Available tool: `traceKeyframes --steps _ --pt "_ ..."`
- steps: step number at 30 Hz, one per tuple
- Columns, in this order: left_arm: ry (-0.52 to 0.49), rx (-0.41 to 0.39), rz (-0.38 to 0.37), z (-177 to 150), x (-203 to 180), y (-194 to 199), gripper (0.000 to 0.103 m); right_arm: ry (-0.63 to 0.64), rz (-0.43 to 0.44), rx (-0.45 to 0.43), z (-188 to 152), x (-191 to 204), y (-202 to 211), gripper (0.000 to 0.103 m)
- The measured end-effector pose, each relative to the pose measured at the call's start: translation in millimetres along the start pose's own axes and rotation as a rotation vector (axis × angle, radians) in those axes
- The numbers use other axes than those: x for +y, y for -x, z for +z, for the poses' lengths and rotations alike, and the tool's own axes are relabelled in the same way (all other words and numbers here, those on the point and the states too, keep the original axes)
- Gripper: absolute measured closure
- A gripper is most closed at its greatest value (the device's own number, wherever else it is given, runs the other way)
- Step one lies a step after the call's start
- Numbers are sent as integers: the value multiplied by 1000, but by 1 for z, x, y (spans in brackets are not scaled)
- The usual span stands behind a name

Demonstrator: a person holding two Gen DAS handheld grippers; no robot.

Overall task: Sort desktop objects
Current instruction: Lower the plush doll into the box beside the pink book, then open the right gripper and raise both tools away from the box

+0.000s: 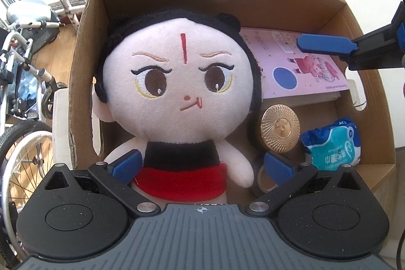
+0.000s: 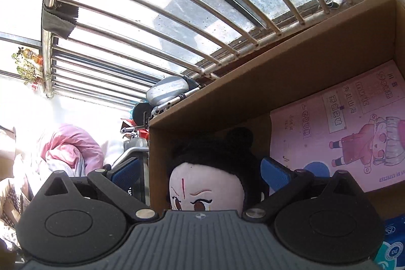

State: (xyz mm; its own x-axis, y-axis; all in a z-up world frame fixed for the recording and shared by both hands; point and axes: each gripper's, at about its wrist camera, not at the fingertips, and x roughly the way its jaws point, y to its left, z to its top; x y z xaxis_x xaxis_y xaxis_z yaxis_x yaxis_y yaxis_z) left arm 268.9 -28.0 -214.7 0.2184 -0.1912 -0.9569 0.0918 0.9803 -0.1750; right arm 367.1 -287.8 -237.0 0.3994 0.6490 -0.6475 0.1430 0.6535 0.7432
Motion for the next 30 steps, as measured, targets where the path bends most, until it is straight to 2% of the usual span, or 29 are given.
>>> traceKeyframes --steps 2,4,8,20,25,30 --pt "-1 0 9 -1 0 -3 0 -12 -12 22 6 -8 -13 5" --pt "-4 -2 14 -1 -2 -3 0 -31 -21 64 6 -16 -29 13" --pt "-5 -3 22 -1 -3 -4 0 -55 -16 158 -5 -25 -53 24" --pt "13 -21 23 -3 -2 -1 0 -50 -12 160 -9 -23 -43 23" --pt "48 -46 -4 -3 1 17 0 21 -29 94 -17 -3 -3 15" --pt "32 -104 -30 -11 -3 56 0 106 -81 3 -37 24 60 5"
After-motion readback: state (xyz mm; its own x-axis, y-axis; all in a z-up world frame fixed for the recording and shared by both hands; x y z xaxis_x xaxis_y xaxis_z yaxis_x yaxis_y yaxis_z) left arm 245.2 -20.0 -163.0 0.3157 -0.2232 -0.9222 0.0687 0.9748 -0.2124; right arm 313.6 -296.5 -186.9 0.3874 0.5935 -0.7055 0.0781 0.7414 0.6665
